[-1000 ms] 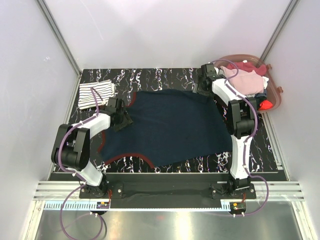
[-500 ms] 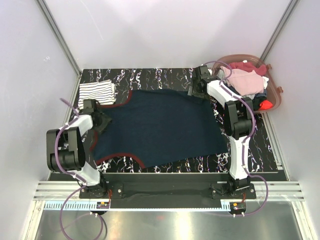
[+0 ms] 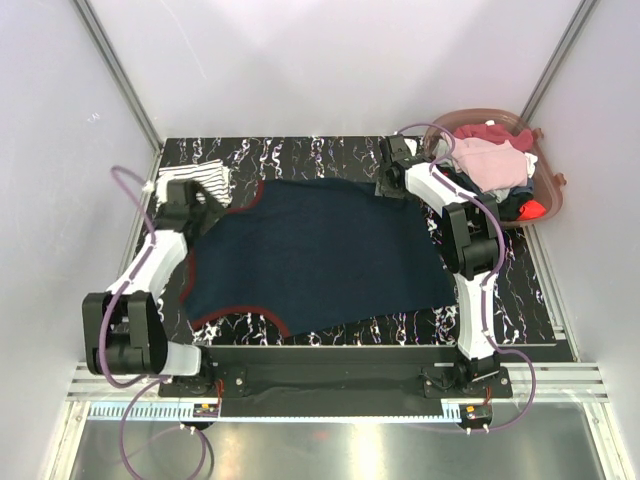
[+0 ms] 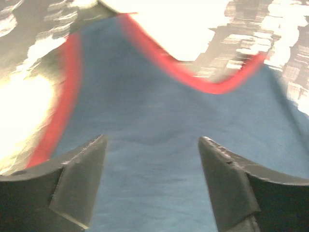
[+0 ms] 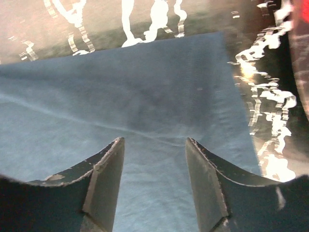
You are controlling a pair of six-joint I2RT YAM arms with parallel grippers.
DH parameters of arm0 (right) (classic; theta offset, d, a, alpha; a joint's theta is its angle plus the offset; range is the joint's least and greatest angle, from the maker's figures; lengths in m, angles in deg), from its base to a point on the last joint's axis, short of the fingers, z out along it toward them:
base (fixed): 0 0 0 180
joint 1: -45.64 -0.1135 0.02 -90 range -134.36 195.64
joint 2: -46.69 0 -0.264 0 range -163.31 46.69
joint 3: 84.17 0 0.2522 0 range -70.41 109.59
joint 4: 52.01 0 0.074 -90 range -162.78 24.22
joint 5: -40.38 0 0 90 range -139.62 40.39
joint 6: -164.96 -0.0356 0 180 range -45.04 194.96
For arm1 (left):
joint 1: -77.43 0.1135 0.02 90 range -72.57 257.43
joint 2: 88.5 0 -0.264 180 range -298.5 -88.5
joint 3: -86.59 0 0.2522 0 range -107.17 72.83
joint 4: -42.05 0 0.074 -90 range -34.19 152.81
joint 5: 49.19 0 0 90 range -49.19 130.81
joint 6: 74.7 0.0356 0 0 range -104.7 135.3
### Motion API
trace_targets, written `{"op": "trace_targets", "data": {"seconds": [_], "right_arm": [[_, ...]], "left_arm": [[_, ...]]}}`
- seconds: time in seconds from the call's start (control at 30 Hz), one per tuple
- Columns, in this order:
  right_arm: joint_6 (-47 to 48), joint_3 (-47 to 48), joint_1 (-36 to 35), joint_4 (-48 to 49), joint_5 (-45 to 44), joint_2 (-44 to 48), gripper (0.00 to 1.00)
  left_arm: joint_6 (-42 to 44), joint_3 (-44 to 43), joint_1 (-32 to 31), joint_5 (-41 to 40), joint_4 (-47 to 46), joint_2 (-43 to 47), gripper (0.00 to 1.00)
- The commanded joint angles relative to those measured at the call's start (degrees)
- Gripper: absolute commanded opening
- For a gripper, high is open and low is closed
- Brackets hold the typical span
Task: Fold and stack the tank tops
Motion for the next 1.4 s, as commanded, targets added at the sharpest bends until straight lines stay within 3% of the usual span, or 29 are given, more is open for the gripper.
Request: {"op": "trace_targets", "data": {"seconds": [0.0, 0.27, 0.53, 0.6, 0.8, 0.9, 1.0, 1.1, 1.37], "right_arm": [[0.2, -0.1, -0.1, -0.7, -6.9, -0.3, 0.59], [-0.6, -2.5, 1.3, 0.7, -6.3, -0.7, 0.53], [-1.8, -3.8, 3.1, 2.7, -1.6, -1.4, 0.5], [-2.0, -3.7, 3.4, 2.7, -0.4, -2.1, 0.46], [-1.6, -4.5, 3.3, 3.9, 0.3, -0.4, 0.2], [-1.4, -4.9, 3.3, 3.9, -0.4, 1.1, 0.2], [-1.2, -5.2, 3.4, 4.0, -0.7, 1.9, 0.16], [-0.9, -5.1, 3.4, 3.9, -0.7, 2.3, 0.13], [-1.1, -5.1, 3.4, 4.1, -0.2, 3.1, 0.11]], "left_arm": [[4.8, -6.8, -7.6, -2.8, -7.0, -2.0, 0.84], [7.6, -23.6, -12.0, -0.7, -3.3, -16.3, 0.84], [10.9, -33.0, -12.1, 0.0, -0.3, -25.0, 0.84], [11.3, -37.1, -12.1, -0.3, 2.1, -28.1, 0.83], [14.0, -46.1, -12.1, -1.7, 6.6, -35.5, 0.81], [14.9, -50.1, -12.0, -3.0, 8.6, -39.1, 0.81], [15.8, -53.7, -12.0, -4.0, 10.0, -42.8, 0.78], [15.4, -57.8, -11.7, -4.0, 11.4, -46.6, 0.66], [14.2, -66.2, -10.9, -1.4, 15.2, -54.3, 0.59]]}}
